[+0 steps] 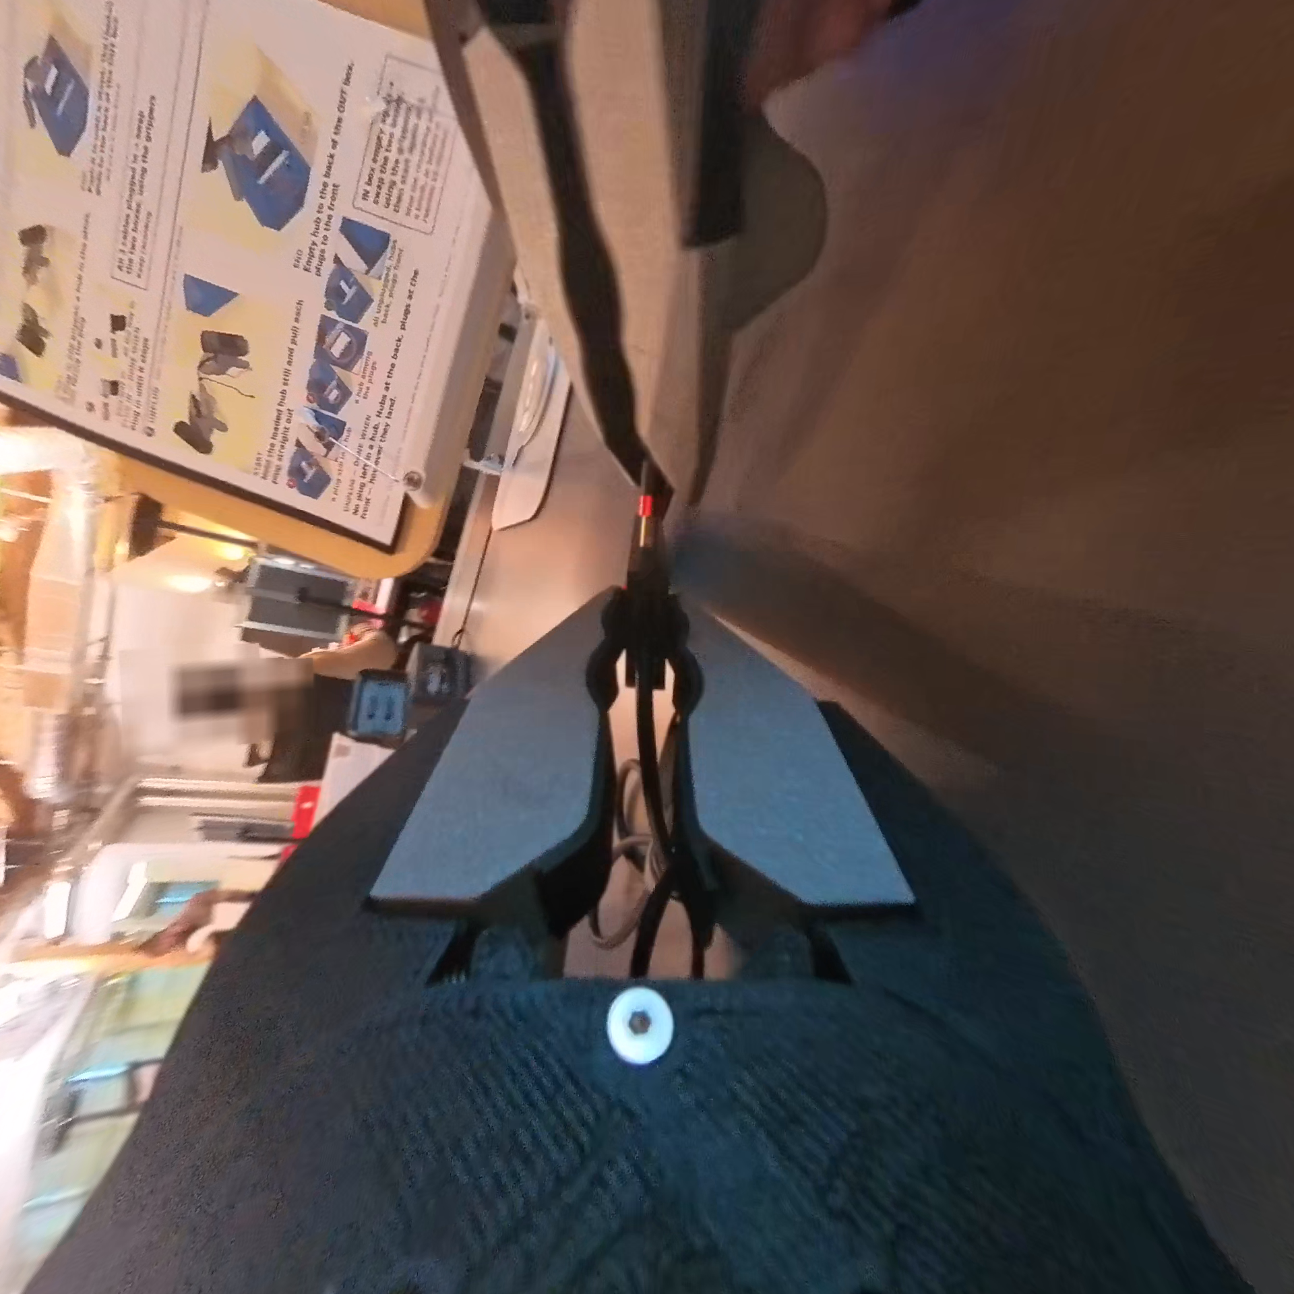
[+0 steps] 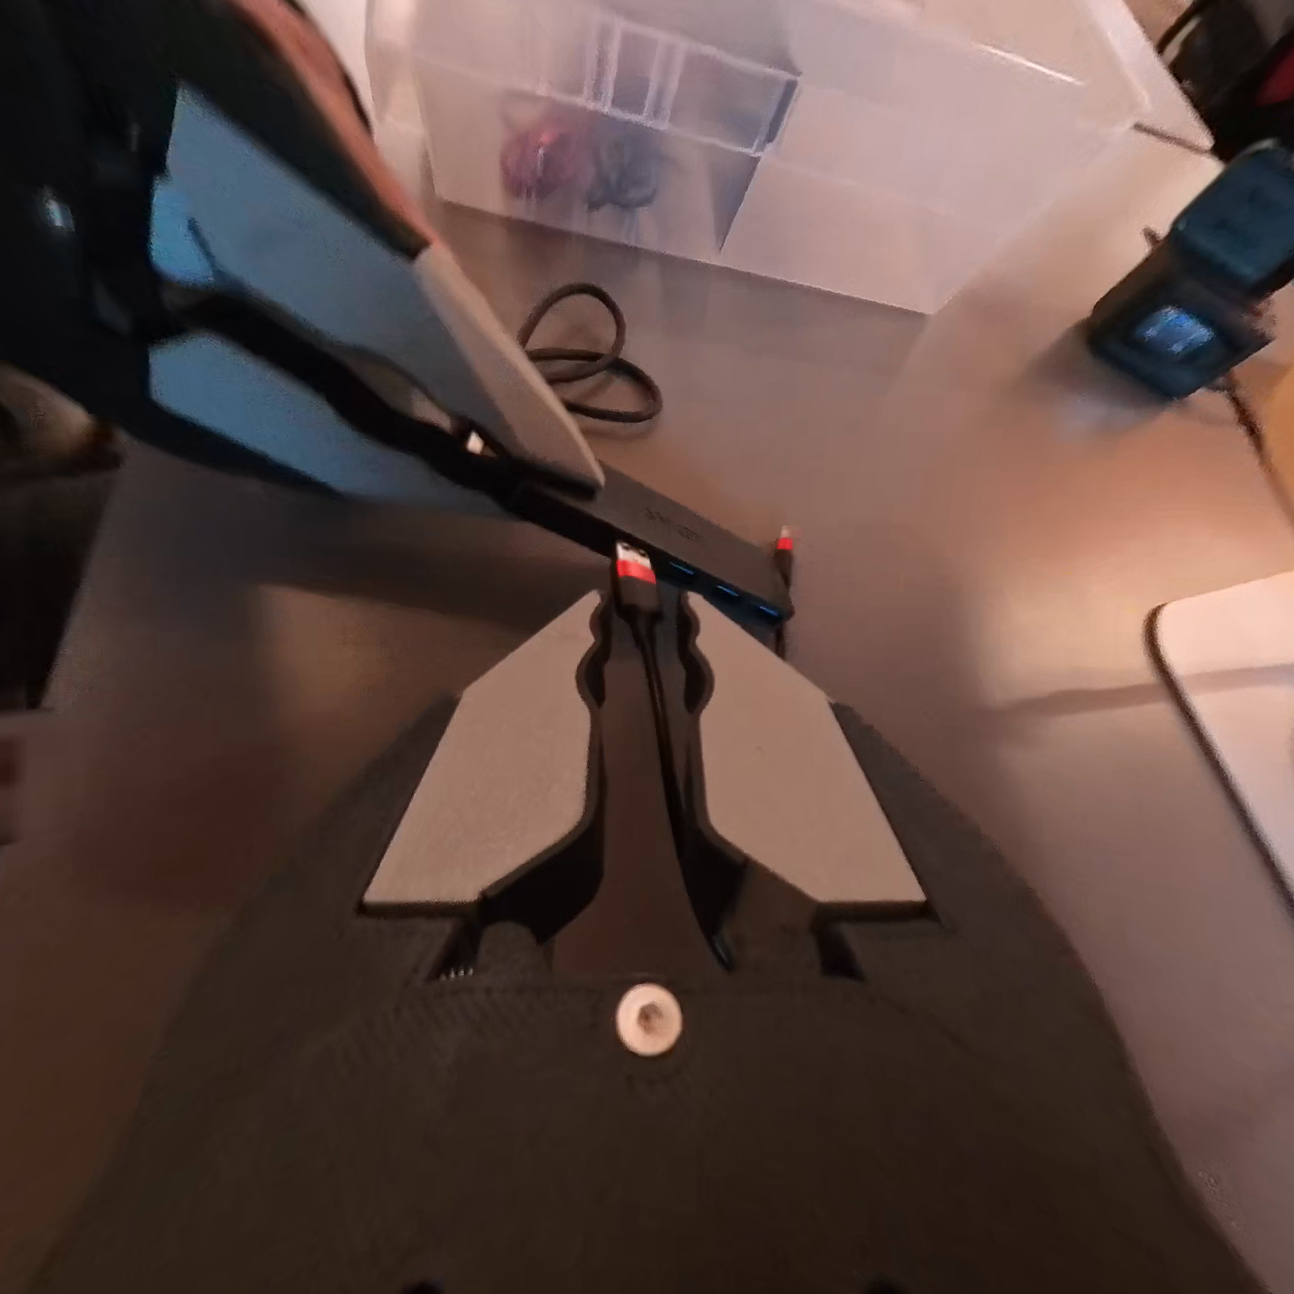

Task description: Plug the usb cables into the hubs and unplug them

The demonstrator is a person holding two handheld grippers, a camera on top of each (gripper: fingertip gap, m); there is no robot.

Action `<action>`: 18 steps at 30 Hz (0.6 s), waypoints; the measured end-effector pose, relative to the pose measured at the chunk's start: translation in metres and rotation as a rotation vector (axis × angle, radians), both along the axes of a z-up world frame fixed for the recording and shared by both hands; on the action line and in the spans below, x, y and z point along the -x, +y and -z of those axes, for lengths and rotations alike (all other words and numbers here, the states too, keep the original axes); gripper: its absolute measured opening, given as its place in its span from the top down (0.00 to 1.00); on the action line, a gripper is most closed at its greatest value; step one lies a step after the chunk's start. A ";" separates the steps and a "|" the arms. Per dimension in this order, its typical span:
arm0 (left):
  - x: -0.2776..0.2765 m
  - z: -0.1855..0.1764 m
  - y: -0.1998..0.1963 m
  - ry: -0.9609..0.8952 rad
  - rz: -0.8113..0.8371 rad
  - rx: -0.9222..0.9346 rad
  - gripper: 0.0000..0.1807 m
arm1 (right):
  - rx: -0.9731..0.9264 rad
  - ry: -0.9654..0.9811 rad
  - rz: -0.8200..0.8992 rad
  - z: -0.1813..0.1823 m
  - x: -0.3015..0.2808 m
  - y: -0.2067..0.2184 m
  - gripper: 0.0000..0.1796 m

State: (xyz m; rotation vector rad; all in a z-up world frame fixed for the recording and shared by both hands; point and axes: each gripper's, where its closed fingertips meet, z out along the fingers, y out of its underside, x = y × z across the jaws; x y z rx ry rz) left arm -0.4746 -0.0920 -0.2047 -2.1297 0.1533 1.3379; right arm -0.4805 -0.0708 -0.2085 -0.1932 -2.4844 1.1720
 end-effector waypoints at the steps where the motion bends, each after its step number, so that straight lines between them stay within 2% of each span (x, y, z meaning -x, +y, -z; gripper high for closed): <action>1: 0.000 -0.001 0.000 -0.026 0.014 -0.027 0.95 | -0.042 0.049 -0.001 0.002 0.000 0.001 0.91; 5: -0.001 -0.004 -0.001 -0.090 0.028 -0.087 0.95 | -0.146 0.258 0.028 0.000 0.005 0.001 0.97; 9: -0.004 -0.007 -0.003 -0.091 0.029 -0.052 0.95 | -0.149 0.317 0.028 -0.004 0.004 -0.003 0.96; 11: -0.014 -0.013 0.005 -0.094 0.086 -0.049 0.95 | -0.157 0.356 0.004 -0.006 0.000 -0.007 0.93; 15: -0.023 -0.011 0.004 -0.064 0.109 0.098 0.95 | -0.219 0.427 -0.056 -0.001 -0.009 -0.012 0.94; 18: -0.027 -0.011 0.001 -0.110 0.139 0.076 0.95 | -0.221 0.426 -0.069 -0.001 -0.014 -0.014 0.94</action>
